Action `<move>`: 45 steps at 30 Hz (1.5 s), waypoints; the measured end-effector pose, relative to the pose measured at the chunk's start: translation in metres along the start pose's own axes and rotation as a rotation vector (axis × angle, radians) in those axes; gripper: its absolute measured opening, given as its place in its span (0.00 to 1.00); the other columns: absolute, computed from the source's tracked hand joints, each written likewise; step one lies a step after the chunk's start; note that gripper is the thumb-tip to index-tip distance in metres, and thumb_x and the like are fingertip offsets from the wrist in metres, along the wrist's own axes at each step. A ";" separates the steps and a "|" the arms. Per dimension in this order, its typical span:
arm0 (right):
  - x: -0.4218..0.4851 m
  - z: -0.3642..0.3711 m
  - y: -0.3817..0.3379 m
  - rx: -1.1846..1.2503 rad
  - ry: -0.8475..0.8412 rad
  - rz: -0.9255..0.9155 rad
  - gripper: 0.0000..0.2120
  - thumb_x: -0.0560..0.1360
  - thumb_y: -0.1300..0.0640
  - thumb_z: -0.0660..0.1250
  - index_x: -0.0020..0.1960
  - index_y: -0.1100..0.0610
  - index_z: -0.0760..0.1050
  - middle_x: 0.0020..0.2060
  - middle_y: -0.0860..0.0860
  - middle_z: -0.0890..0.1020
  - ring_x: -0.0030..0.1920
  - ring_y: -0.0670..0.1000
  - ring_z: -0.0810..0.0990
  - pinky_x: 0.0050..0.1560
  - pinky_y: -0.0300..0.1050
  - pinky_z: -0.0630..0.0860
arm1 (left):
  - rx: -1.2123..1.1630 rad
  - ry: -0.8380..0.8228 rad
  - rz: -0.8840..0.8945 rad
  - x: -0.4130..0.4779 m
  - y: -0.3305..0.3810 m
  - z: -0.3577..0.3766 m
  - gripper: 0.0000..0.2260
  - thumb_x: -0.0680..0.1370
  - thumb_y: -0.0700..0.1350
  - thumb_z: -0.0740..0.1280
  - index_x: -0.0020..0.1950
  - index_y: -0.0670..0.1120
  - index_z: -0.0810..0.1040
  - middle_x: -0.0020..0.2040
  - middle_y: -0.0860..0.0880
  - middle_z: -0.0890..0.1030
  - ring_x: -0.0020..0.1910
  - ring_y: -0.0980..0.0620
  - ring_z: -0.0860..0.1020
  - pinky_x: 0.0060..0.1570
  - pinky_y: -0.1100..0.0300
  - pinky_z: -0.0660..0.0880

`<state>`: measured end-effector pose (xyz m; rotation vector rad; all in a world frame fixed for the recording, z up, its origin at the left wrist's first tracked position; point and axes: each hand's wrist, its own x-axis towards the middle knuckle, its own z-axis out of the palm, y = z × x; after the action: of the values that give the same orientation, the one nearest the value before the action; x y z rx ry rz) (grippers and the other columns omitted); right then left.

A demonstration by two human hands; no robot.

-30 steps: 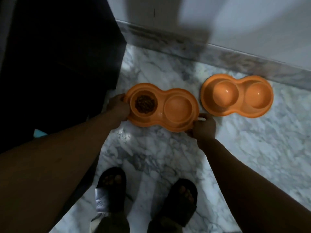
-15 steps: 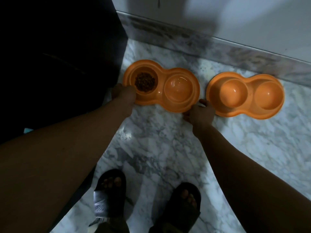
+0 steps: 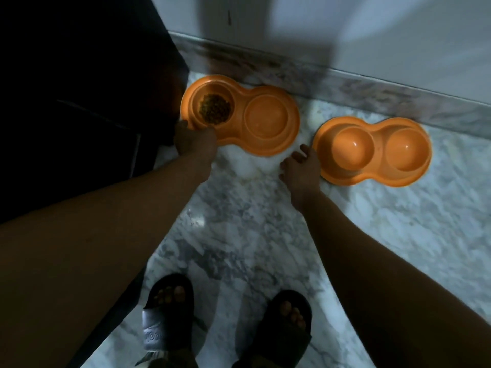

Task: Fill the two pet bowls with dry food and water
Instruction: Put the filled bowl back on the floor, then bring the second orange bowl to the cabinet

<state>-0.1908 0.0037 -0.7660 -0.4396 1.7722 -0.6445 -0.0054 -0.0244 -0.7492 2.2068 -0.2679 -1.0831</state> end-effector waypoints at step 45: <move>-0.181 -0.237 -0.167 0.328 0.357 0.130 0.22 0.74 0.54 0.72 0.61 0.54 0.65 0.53 0.65 0.78 0.41 0.60 0.81 0.46 0.59 0.81 | 0.071 -0.300 -0.125 -0.287 0.131 0.000 0.21 0.70 0.50 0.80 0.58 0.47 0.78 0.48 0.43 0.84 0.42 0.42 0.85 0.40 0.50 0.82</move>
<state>-0.3701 0.0285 -0.4763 0.0189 1.9604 -0.9453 -0.1757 0.0032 -0.4849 2.1416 -0.3050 -1.4969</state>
